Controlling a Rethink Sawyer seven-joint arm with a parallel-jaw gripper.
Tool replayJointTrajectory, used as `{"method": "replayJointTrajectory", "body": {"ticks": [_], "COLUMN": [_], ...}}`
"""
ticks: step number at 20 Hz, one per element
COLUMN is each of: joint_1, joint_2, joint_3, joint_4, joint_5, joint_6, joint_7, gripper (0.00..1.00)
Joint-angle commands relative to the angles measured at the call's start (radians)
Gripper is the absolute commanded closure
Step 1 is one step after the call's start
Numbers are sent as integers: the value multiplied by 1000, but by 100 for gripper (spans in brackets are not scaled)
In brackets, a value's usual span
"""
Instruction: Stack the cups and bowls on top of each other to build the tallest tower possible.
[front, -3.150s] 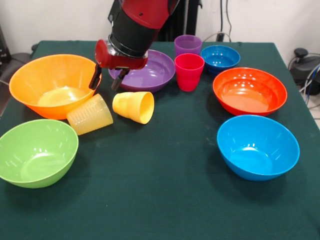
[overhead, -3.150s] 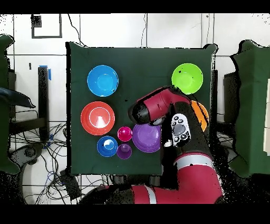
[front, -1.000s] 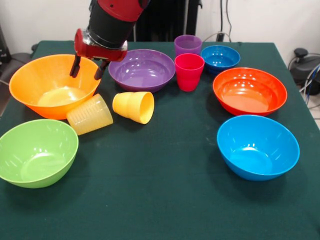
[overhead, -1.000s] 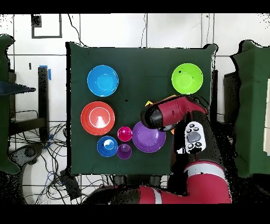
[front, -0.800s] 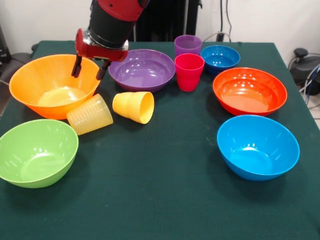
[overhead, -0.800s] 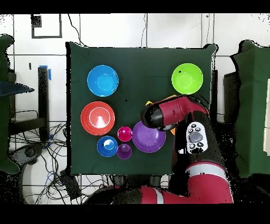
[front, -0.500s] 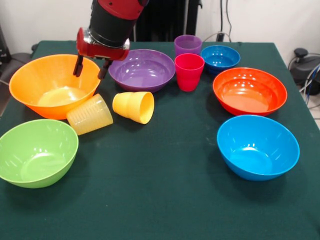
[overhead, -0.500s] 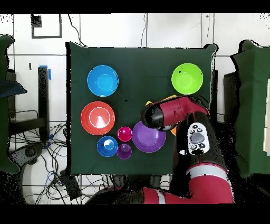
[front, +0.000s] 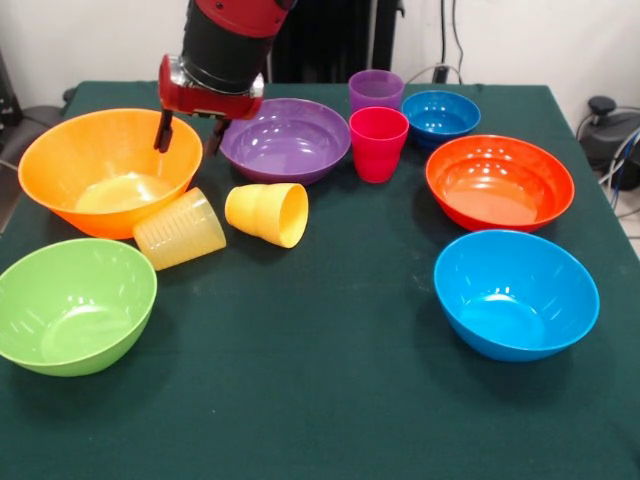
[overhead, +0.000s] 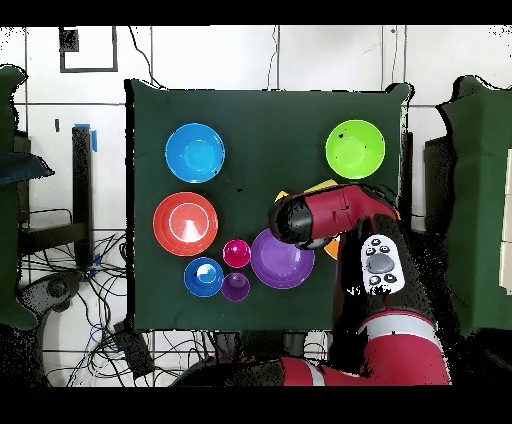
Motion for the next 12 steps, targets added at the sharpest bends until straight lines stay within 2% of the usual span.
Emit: {"method": "replayJointTrajectory", "body": {"ticks": [1,12], "joint_1": [-19,-9], "joint_2": [64,107], "joint_3": [111,88], "joint_4": [42,23], "joint_5": [24,-34], "joint_6": [-19,-92], "joint_7": [-64,-32], "gripper": [0,0]}}
